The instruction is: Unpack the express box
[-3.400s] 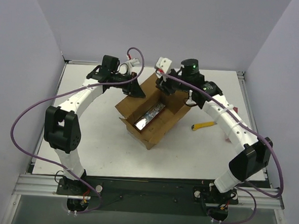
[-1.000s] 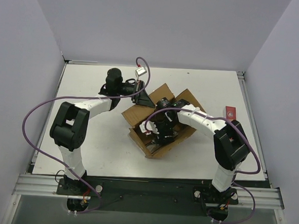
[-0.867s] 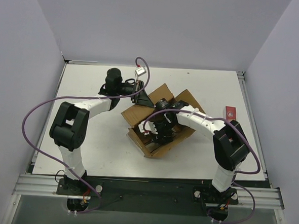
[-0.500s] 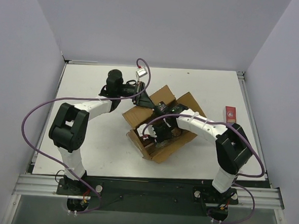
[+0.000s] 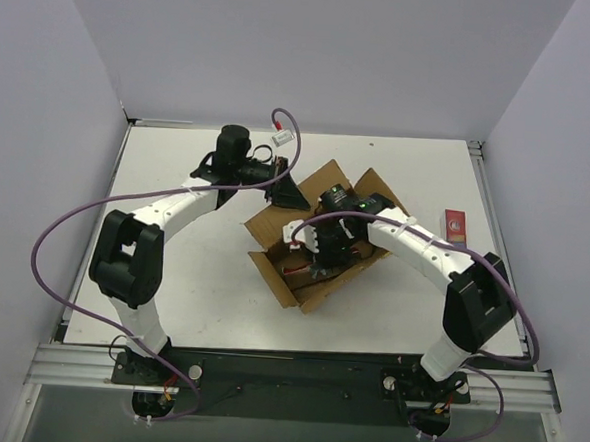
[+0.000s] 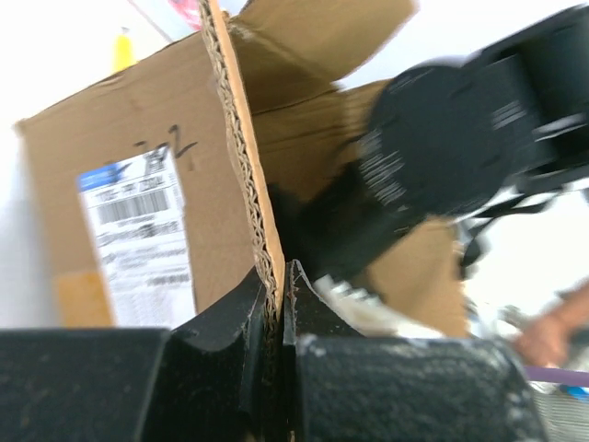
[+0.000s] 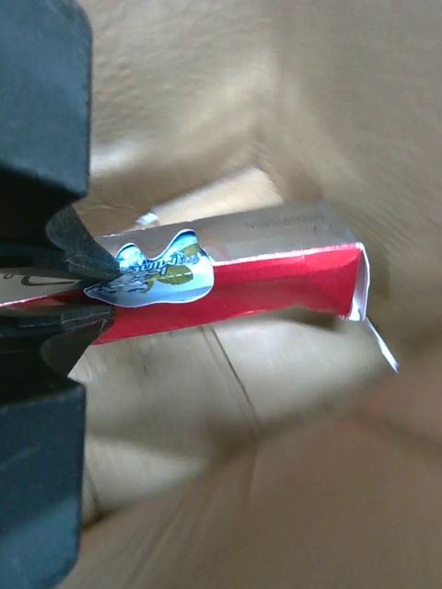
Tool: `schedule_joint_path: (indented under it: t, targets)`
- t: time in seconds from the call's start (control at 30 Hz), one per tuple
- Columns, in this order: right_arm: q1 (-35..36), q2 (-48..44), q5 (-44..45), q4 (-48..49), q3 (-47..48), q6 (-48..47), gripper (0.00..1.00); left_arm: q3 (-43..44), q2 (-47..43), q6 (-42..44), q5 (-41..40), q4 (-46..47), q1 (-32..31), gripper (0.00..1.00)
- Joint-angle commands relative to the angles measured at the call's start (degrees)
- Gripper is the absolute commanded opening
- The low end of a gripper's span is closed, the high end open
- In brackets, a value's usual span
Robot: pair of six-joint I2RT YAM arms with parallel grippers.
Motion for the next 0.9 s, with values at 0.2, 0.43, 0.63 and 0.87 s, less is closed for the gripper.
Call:
schedule_joint_path:
  t: [0.2, 0.43, 0.63, 0.87]
  targets:
    - [-0.9, -6.0, -2.2, -0.8, 4.0, 7.1, 0.0, 8.5, -4.2, 18.2, -11.0, -18.7, -0.6, 0.0]
    - [-1.8, -8.1, -1.7, 0.6, 5.5, 8.6, 0.0, 8.7, -4.5, 18.0, -13.8, -19.6, -1.7, 0.0]
    - [-4.8, -13.3, -6.1, 1.5, 5.1, 9.3, 0.0, 10.8, -4.7, 23.7, -18.9, -26.4, -1.3, 0.0]
    - [-10.2, -19.6, -11.4, 5.4, 4.3, 16.4, 0.0, 12.5, -3.8, 23.8, -23.0, -30.1, 0.2, 0.0]
